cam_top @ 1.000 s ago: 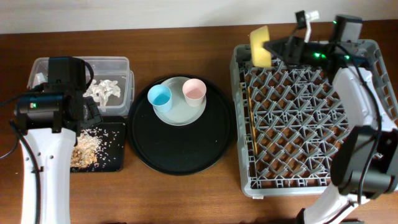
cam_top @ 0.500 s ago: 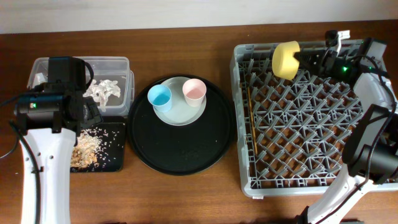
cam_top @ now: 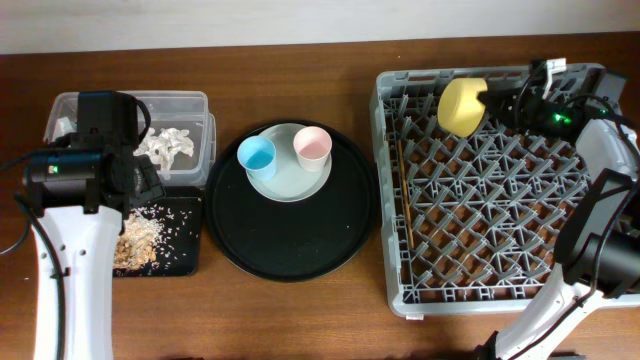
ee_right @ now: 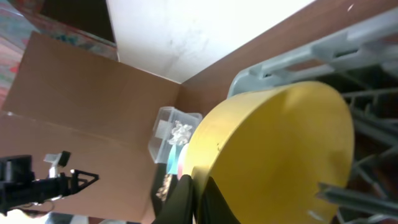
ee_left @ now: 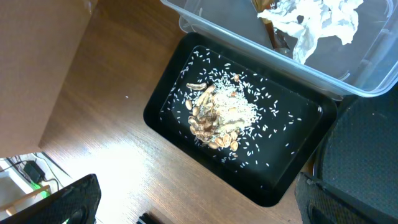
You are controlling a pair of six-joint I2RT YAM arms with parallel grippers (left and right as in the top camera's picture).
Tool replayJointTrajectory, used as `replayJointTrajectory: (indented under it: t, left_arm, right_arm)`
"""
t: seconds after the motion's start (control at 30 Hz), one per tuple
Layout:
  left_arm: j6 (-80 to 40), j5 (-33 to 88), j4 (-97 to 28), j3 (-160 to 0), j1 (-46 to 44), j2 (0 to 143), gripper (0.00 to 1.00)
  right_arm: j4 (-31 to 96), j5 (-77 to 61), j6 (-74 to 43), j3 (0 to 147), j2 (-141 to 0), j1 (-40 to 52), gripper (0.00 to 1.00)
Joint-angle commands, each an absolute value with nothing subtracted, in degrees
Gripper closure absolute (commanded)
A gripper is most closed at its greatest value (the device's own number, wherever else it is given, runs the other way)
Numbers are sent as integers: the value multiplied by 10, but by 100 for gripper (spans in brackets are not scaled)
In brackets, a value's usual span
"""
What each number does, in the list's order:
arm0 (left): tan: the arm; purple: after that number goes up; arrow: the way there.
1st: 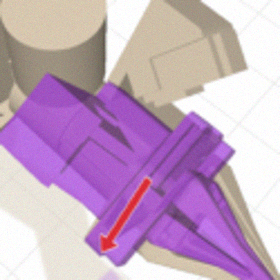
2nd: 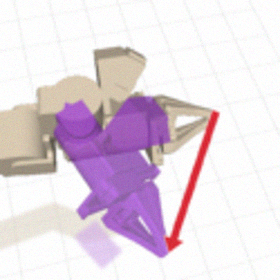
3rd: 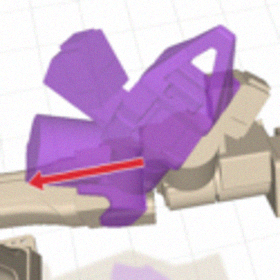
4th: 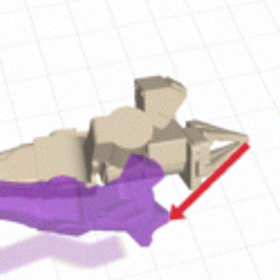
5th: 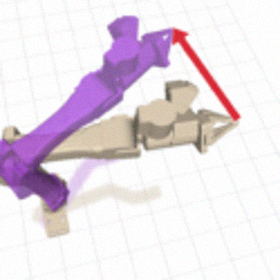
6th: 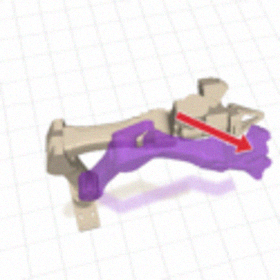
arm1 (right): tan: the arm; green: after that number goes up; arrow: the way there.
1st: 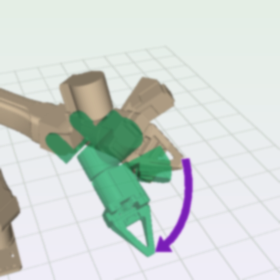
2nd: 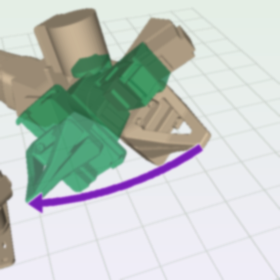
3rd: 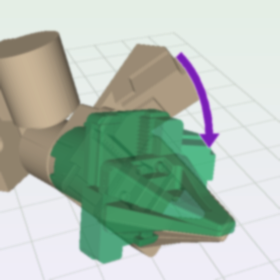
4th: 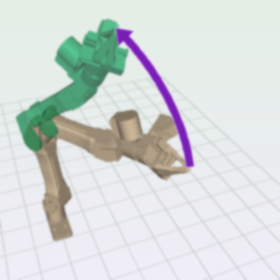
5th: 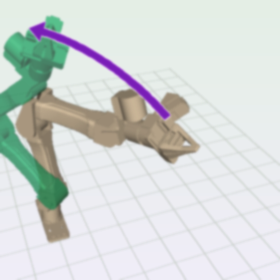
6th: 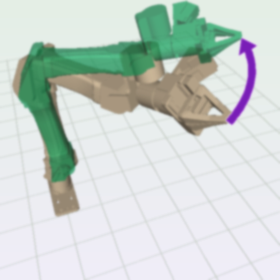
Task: Sort waste into correct bins and load items into the dishwasher rack
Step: 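Lift the yellow bowl into the back of the dish rack and release, then reach the right gripper to the pink cup on the white plate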
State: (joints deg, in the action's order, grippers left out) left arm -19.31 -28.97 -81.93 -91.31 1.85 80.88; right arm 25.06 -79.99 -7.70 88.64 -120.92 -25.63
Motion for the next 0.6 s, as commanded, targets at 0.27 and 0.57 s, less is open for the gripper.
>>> replayJointTrajectory:
  t: [0.27, 0.57]
  left_arm:
    - [-190, -296, -820, -919, 20, 802, 1]
    - [-190, -296, -820, -919, 20, 802, 1]
  right_arm:
    - [182, -795, -88, 889, -1195, -294, 50]
    - [395, -378, -34, 889, -1003, -294, 49]
